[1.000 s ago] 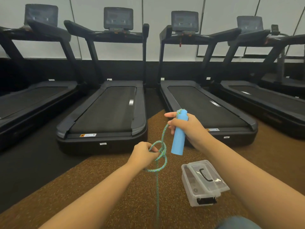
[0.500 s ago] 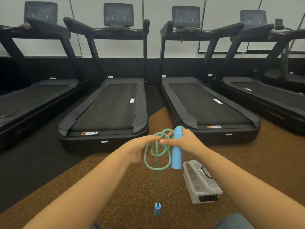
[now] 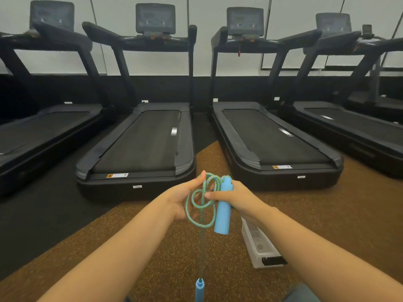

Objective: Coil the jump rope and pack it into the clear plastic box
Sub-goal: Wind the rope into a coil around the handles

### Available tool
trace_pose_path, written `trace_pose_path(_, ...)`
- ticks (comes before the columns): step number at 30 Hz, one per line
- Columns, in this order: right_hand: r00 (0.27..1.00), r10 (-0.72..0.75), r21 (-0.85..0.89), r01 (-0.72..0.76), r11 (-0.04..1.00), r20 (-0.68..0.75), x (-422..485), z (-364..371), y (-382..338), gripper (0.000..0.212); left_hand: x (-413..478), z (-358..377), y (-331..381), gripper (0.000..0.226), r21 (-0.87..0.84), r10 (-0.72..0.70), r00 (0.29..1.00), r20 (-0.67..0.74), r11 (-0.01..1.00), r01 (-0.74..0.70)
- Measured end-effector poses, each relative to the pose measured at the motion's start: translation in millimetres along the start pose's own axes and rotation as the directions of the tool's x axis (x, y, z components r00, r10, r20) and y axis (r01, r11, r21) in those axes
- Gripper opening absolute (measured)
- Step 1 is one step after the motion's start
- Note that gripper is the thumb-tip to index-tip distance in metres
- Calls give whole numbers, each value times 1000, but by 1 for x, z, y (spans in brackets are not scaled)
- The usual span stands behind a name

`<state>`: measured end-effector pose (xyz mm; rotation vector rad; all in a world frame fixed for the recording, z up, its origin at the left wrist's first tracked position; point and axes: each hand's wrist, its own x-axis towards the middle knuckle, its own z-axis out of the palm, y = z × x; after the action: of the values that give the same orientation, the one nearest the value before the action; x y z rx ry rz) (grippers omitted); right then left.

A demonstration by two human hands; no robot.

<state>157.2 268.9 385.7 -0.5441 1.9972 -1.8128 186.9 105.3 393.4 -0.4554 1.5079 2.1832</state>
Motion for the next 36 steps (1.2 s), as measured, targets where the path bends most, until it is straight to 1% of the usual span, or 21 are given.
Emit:
trace_pose_path(1, 1000, 7, 17, -7, 1000, 0, 0, 2, 0, 50, 0, 1, -2, 42, -28, 16, 1000, 7, 999, -16)
trace_pose_path(2, 1000, 9, 38, -9, 999, -5, 0, 3, 1, 52, 0, 2, -3, 44, -39, 32, 999, 13, 999, -31)
trace_pose_path(4, 1000, 8, 88, -6, 996, -18, 0, 7, 1, 44, 2, 4, -6, 51, -41, 47, 998, 32, 998, -45)
trace_pose_path(7, 999, 6, 135, 1, 991, -54, 0, 10, 2, 37, 5, 6, -11, 54, -28, 56, 998, 2, 998, -56)
trace_pose_path(9, 996, 24, 155, -11, 988, -88, 0, 11, 3, 38, 6, 6, -15, 56, -19, 77, 995, -58, 997, -79)
trace_pose_path(11, 993, 37, 168, -18, 986, -113, 0, 11, 4, 37, 9, 6, -20, 53, 44, 201, 962, -184, 980, -196)
trace_pose_path(12, 991, 41, 174, -18, 985, -127, 1, 12, 5, 35, 12, 5, -22, 52, 119, 312, 912, -265, 950, -290)
trace_pose_path(13, 988, 49, 185, -21, 983, -146, 1, 11, 5, 31, 14, 4, -26, 51, 237, 436, 827, -354, 897, -372)
trace_pose_path(14, 984, 58, 204, -23, 979, -170, 1, 12, 6, 29, 13, 3, -29, 49, 380, 574, 700, -425, 815, -437)
trace_pose_path(15, 979, 66, 227, -20, 974, -194, 2, 11, 7, 28, 9, 5, -31, 43, 521, 709, 544, -448, 702, -486)
trace_pose_path(16, 974, 71, 249, -16, 968, -213, 3, 11, 7, 28, 3, 7, -33, 36, 636, 820, 399, -410, 570, -520)
trace_pose_path(17, 971, 74, 259, -12, 966, -229, 3, 11, 6, 27, -3, 10, -35, 30, 708, 896, 303, -324, 443, -550)
trace_pose_path(18, 967, 71, 260, -5, 966, -245, 3, 11, 6, 24, -6, 12, -38, 25, 737, 933, 275, -232, 353, -576)
trace_pose_path(19, 964, 65, 256, 3, 967, -258, 4, 10, 6, 19, -8, 14, -41, 20, 743, 946, 289, -150, 300, -598)
trace_pose_path(21, 961, 54, 261, 19, 965, -270, 5, 10, 5, 16, -9, 15, -47, 15, 769, 935, 353, -47, 259, -584)
trace_pose_path(23, 962, 38, 266, 37, 963, -271, 6, 10, 6, 17, -5, 13, -51, 13, 786, 912, 406, -49, 286, -548)
trace_pose_path(26, 959, 34, 254, 40, 966, -281, 6, 9, 7, 18, 2, 8, -50, 14, 793, 859, 501, -107, 378, -478)
trace_pose_path(30, 964, 35, 255, 34, 966, -262, 6, 7, 14, 18, 5, 7, -45, 12, 863, 798, 598, -80, 356, -358)
trace_pose_path(31, 967, 35, 258, 33, 966, -254, 5, 7, 15, 21, 6, 6, -43, 12, 855, 780, 618, -95, 382, -351)
trace_pose_path(33, 973, 6, 214, 45, 976, -232, 5, 4, 16, 27, 7, 4, -38, 12, 787, 717, 679, -154, 505, -355)
trace_pose_path(36, 981, -57, 96, 76, 992, -188, 3, -1, 16, 18, 3, 3, -29, 10, 535, 568, 804, -178, 741, -405)
